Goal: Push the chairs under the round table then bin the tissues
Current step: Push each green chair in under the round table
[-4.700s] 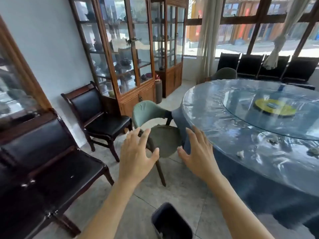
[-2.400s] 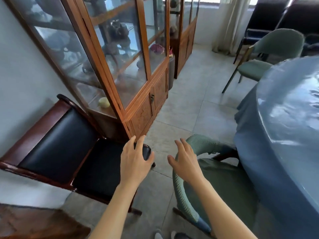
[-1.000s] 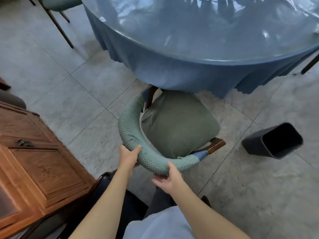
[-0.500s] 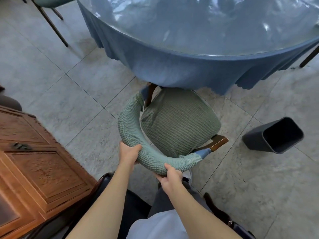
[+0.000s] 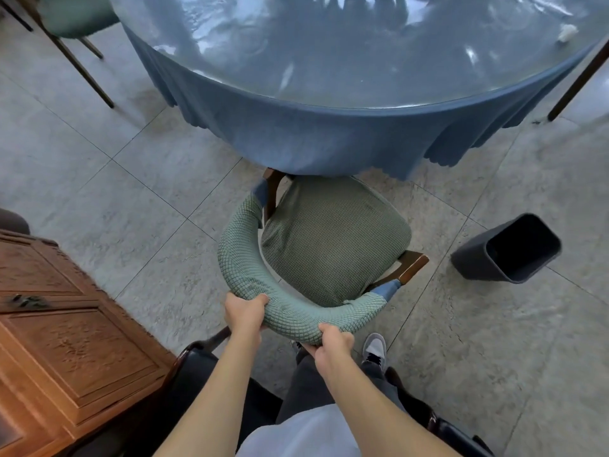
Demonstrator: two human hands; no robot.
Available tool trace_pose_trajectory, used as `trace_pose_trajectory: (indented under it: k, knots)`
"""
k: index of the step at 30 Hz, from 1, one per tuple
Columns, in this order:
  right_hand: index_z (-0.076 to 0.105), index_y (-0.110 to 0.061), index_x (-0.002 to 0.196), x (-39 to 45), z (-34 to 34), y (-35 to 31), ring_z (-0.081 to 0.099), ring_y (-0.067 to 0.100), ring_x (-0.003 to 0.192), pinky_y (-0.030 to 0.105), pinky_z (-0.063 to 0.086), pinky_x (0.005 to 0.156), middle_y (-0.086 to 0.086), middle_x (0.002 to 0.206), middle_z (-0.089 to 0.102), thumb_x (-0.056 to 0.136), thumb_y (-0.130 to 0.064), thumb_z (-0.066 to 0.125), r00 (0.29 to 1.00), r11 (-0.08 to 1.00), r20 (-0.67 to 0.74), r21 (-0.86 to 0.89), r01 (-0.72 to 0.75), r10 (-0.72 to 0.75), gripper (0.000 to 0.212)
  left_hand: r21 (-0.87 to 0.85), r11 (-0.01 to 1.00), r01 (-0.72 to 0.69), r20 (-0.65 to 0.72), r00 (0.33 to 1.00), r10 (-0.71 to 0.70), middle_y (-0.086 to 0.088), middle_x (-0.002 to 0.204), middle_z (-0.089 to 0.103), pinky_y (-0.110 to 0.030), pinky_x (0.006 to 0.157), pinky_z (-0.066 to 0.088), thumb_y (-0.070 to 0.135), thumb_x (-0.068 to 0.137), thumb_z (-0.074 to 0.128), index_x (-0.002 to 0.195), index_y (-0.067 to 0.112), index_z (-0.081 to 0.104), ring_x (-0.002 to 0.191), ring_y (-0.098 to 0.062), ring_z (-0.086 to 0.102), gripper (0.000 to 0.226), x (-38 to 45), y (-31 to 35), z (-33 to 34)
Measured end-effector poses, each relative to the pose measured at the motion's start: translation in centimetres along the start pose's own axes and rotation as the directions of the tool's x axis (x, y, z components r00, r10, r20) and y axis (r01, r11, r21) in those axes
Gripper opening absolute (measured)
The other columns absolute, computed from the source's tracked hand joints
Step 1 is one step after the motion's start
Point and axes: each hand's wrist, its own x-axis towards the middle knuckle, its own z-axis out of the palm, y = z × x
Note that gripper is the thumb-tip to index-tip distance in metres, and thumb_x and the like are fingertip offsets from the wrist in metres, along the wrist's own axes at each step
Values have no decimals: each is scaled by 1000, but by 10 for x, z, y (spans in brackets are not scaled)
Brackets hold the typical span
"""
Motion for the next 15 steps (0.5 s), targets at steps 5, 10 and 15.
trace_pose_trajectory:
  k: [5,10,15]
  knots:
    - [44,2,123,11,-39,-25,52,38,103,62,54,82,20,120,49,90,11,54,999,997,-35,-67,31,-33,35,-14,1000,26,-23,999,-27,-13,110,61,-47,72,61,3,82,72,120,6,50,88,-31,62,44,-34,-26,28]
    - [45,-2,115,23,-82,-52,54,37,101,53,59,69,17,117,50,90,7,58,991,987,-92,-138,87,-100,30,-61,997,41,-51,998,-44,-16,119,61,-52,82,59,4,83,72,125,5,49,96,-34,63,49,-75,-52,60]
    - [44,-3,106,39,-129,-88,57,34,96,54,59,73,14,104,55,88,6,57,976,961,-112,-227,158,-187,24,-172,982,80,-26,996,-85,-14,113,58,-32,60,53,-1,85,70,128,1,47,94,-30,60,48,-119,-76,99]
